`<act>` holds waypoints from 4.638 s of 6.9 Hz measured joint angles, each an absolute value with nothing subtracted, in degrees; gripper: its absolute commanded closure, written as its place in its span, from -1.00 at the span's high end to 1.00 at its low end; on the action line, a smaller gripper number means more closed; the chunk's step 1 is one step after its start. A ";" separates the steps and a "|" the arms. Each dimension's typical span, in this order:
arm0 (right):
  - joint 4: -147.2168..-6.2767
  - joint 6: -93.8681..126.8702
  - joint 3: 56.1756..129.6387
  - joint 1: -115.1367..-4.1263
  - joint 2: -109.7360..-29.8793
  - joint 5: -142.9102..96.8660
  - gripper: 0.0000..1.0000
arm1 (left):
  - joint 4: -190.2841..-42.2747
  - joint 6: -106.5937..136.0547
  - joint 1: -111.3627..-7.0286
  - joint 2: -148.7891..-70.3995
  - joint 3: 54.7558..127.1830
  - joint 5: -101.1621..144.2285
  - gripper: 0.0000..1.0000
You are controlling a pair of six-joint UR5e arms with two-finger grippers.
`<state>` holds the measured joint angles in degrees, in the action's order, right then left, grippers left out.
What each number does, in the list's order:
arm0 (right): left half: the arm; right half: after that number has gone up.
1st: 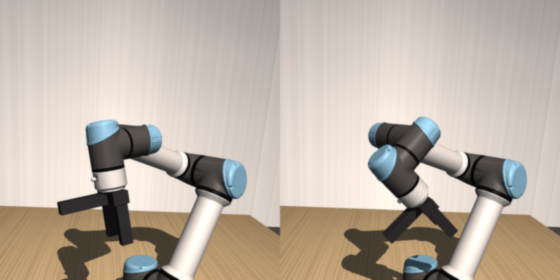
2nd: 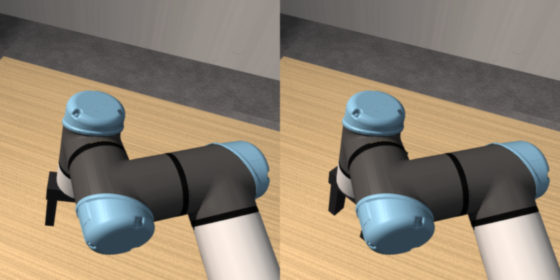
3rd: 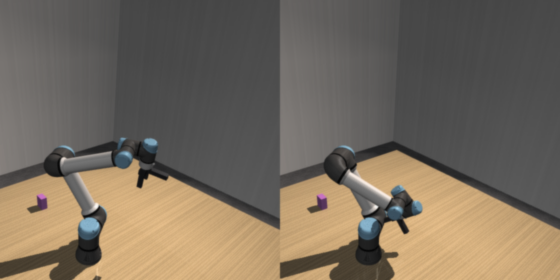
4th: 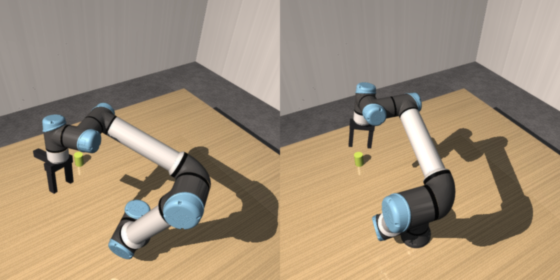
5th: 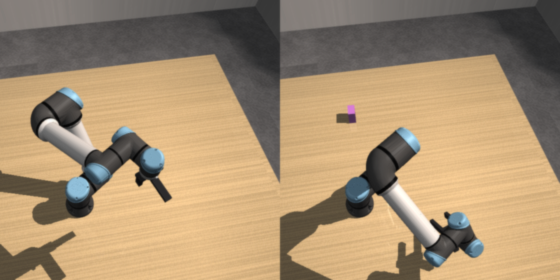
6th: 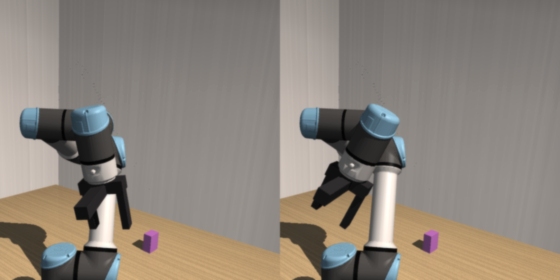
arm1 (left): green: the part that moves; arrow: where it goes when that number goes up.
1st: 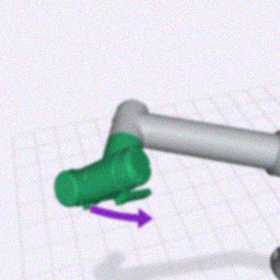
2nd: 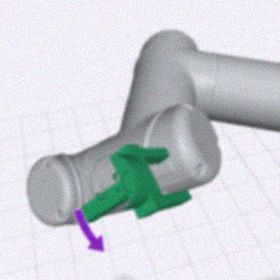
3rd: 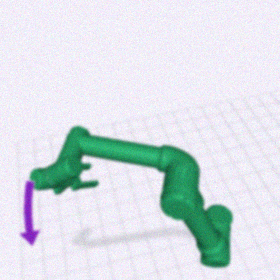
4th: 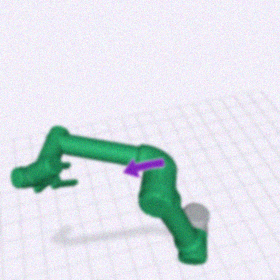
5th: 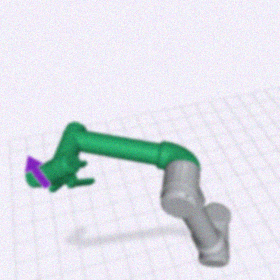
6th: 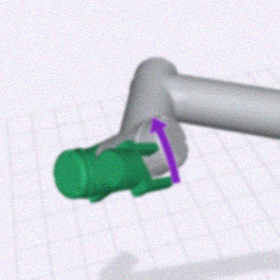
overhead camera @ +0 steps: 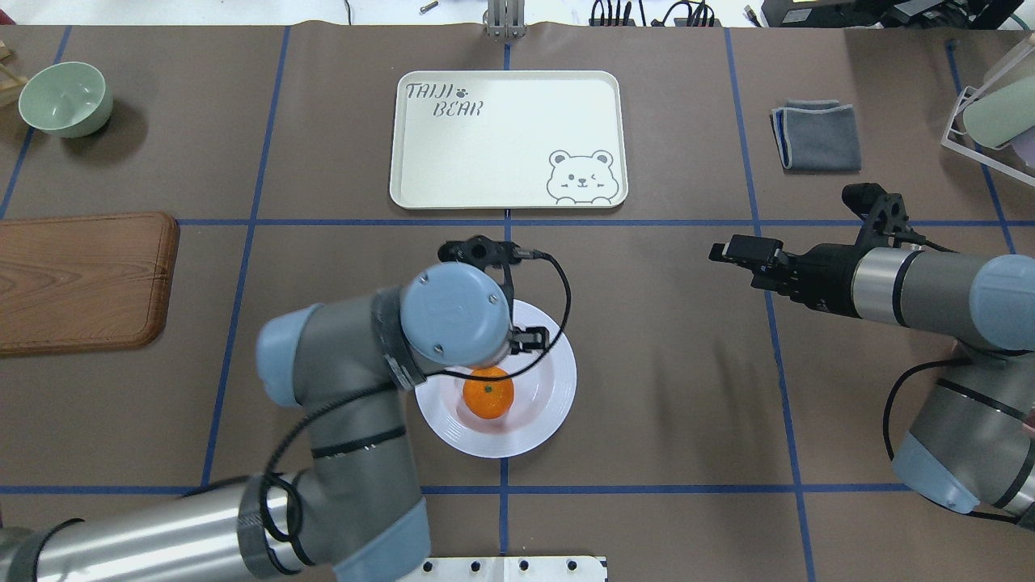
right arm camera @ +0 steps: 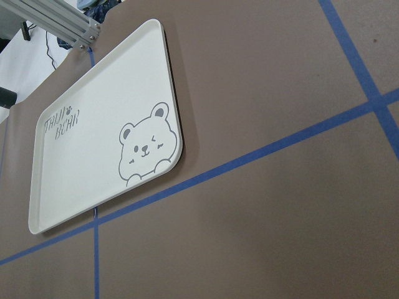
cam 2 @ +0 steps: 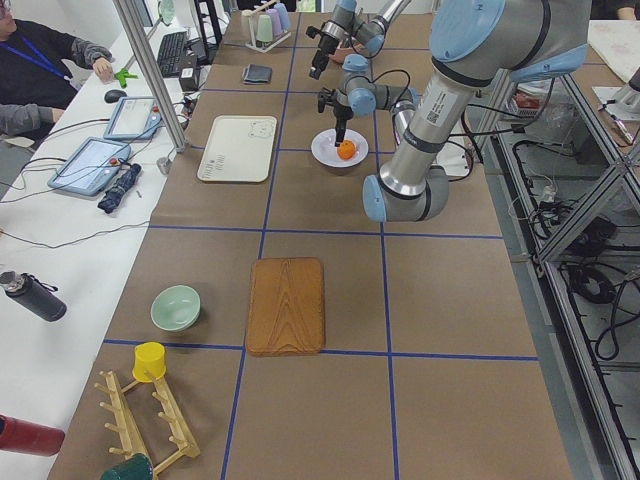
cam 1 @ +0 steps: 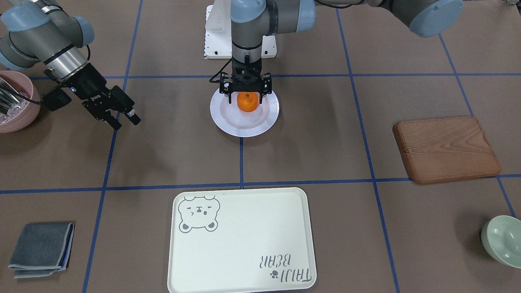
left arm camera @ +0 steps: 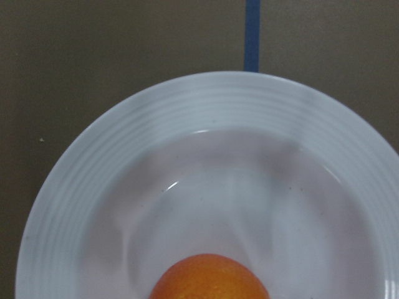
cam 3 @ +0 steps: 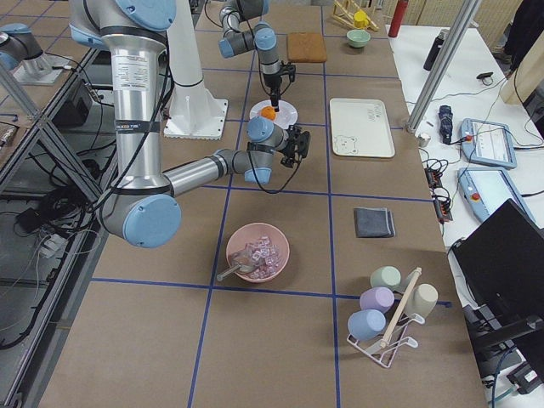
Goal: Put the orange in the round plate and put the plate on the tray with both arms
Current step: 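Withdraw the left gripper while the right gripper grasps the plate rim nearest the robot, then lift the plate with the right gripper and carry it onto the bear tray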
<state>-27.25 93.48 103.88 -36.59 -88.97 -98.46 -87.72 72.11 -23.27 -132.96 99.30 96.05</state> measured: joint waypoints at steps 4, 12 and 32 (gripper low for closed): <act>-27.60 106.13 106.00 -24.88 -86.14 -85.03 0.98 | -88.33 43.49 -48.92 -118.49 103.14 113.01 0.97; -43.52 113.15 103.74 -6.18 -75.83 -66.98 0.55 | -97.32 -0.84 -87.57 -101.71 80.35 137.28 0.97; -32.49 131.30 81.36 -23.61 -54.39 -46.70 -1.00 | -94.78 1.57 -89.96 -91.56 86.93 137.41 0.97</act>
